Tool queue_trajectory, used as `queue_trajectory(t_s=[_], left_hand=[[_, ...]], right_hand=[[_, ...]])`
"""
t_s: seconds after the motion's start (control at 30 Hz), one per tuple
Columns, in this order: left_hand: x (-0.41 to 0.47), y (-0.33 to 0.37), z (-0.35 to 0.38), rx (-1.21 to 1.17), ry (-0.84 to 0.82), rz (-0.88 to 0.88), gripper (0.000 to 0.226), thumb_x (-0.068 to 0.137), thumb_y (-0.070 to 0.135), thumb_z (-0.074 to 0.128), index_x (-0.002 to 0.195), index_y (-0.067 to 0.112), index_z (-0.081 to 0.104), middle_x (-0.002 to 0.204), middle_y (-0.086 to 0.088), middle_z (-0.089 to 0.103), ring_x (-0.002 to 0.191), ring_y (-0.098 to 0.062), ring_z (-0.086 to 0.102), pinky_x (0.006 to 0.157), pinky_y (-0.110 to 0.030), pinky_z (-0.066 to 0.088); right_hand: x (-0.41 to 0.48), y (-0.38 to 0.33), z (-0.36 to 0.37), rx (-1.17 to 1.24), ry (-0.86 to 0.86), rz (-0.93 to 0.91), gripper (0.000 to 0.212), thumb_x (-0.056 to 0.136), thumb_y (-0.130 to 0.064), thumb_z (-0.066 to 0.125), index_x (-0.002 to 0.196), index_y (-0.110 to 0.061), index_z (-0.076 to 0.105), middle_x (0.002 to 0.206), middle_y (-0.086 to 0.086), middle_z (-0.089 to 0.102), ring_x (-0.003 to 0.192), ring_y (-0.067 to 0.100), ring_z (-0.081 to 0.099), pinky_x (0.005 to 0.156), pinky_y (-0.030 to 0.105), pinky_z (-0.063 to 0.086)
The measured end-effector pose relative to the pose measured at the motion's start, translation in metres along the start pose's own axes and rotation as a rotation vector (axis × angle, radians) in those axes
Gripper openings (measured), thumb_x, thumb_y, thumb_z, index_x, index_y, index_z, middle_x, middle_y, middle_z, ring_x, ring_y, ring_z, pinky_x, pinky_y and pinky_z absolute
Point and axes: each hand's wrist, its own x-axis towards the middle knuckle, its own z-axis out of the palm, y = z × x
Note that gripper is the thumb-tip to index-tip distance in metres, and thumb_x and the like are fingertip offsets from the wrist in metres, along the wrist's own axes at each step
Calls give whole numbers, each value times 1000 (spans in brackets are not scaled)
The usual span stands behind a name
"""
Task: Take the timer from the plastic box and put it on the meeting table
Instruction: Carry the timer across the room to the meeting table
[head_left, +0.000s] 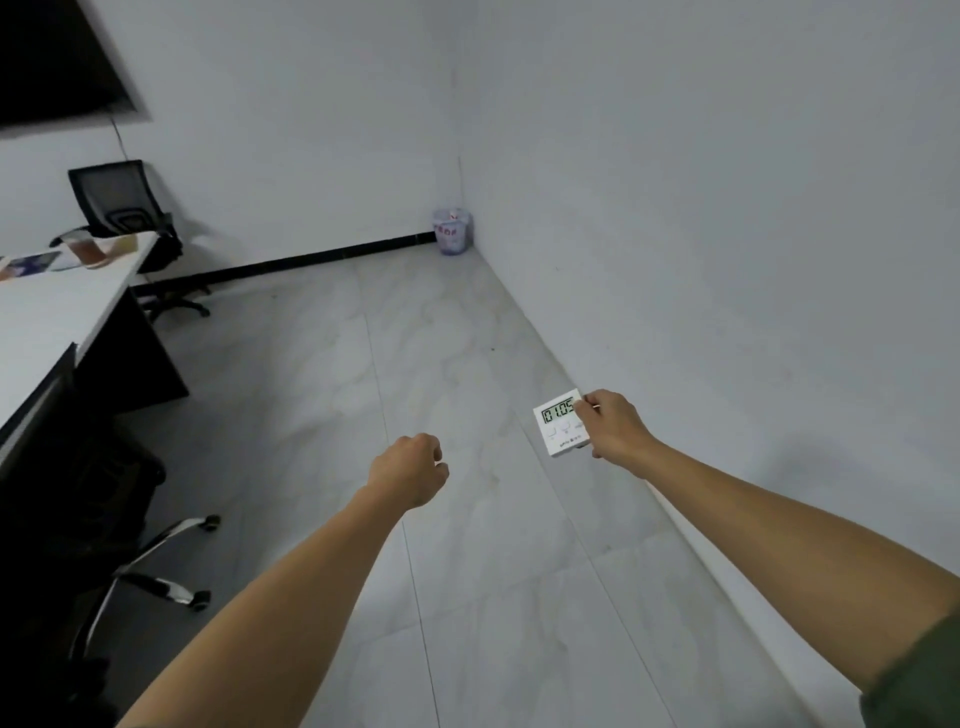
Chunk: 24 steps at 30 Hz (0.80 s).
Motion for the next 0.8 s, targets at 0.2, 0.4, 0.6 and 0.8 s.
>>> queue_trajectory(t_s=[0.2, 0.4, 0.6, 0.8], left_hand=[[126, -2, -20, 3, -11, -3, 33, 93, 33, 51, 121, 16, 59, 118, -9, 61, 105, -27, 60, 81, -34, 46], [260, 7, -50, -18, -3, -59, 33, 93, 34, 51, 121, 18, 58, 121, -9, 58, 108, -27, 59, 86, -34, 46], [377, 12, -92, -28, 29, -99, 33, 93, 33, 52, 121, 18, 59, 120, -8, 61, 110, -26, 58, 82, -33, 43], [492, -15, -117, -41, 21, -135, 34, 93, 33, 51, 122, 18, 58, 122, -9, 60, 113, -27, 56, 84, -33, 43]], right_hand=[[127, -23, 20, -20, -23, -11, 28, 98, -27, 42, 106, -7, 60, 101, 11, 68, 77, 28, 63, 71, 48, 58], [277, -50, 25, -27, -52, -39, 30, 99, -26, 42, 106, -4, 60, 105, 15, 68, 78, 29, 64, 68, 46, 58], [417, -100, 23, -6, -77, -57, 32, 99, -26, 42, 113, -4, 59, 109, 16, 68, 76, 28, 64, 67, 44, 58], [538, -143, 58, -35, -118, -83, 30, 98, -28, 42, 111, -6, 59, 109, 14, 68, 76, 28, 65, 68, 45, 58]])
